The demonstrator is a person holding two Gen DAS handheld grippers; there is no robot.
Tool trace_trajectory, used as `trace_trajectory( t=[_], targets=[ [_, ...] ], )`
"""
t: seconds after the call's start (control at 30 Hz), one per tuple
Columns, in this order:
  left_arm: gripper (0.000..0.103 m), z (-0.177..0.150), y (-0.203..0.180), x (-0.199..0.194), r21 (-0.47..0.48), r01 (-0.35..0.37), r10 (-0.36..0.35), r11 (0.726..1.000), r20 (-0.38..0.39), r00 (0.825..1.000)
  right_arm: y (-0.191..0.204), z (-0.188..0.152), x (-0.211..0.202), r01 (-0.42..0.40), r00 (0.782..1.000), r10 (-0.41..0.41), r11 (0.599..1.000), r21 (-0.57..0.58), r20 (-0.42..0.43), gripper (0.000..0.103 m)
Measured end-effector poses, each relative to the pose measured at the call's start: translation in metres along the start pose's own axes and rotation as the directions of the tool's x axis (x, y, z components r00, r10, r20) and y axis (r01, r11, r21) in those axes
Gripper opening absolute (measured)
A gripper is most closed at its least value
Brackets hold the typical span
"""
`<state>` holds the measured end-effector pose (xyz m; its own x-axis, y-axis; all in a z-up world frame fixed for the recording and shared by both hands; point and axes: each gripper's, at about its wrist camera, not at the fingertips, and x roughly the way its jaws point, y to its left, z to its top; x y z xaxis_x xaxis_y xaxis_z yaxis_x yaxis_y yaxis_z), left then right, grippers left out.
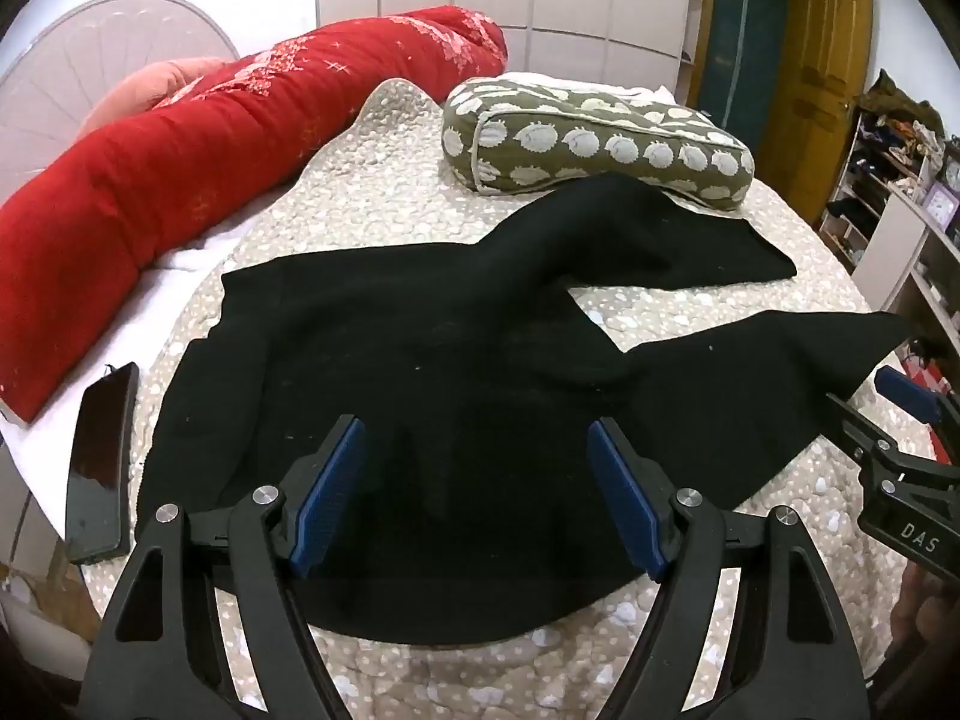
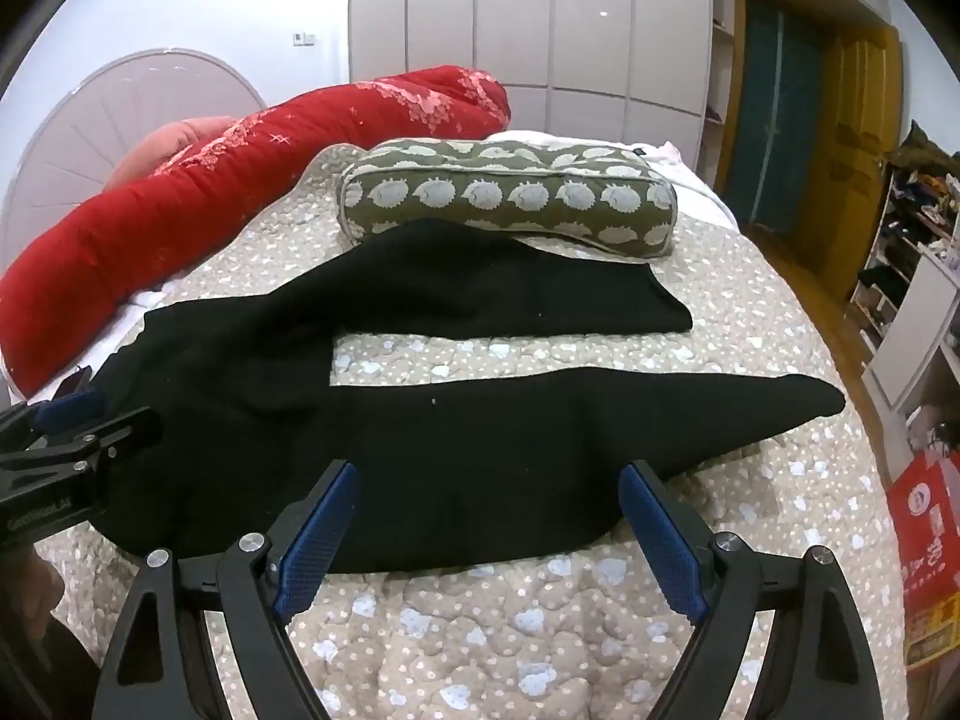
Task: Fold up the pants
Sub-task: 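Move both grippers toward the black pants' waistband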
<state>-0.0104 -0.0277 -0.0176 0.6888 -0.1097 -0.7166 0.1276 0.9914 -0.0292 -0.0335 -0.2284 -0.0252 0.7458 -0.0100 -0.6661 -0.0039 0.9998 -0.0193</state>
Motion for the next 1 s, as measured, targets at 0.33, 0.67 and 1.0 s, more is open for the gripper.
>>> trace_trajectory(
  t=[0.33,0.67,1.0],
  targets=[
    [0.077,-0.001,0.001,-0.002,-0.010,0.023,-0.023,1.000,-0.002,1.000,0.000,-0.002,0.006,0.002,1.000,-0.002,1.000,0.005,-0.009,0.087],
    [0.077,-0.002,0.004,-0.001,-0.028,0.040,-0.041,0.999,-0.026,0.999,0.003,-0.002,0.006,-0.006,1.000,0.006,1.000,-0.003,-0.011,0.087],
    [0.077,-0.006,0.003,-0.001,-0.017,0.033,-0.033,0.999,-0.049,0.998,0.007,-0.003,0.006,-0.022,1.000,0.022,1.000,-0.015,-0.006,0.087]
  ],
)
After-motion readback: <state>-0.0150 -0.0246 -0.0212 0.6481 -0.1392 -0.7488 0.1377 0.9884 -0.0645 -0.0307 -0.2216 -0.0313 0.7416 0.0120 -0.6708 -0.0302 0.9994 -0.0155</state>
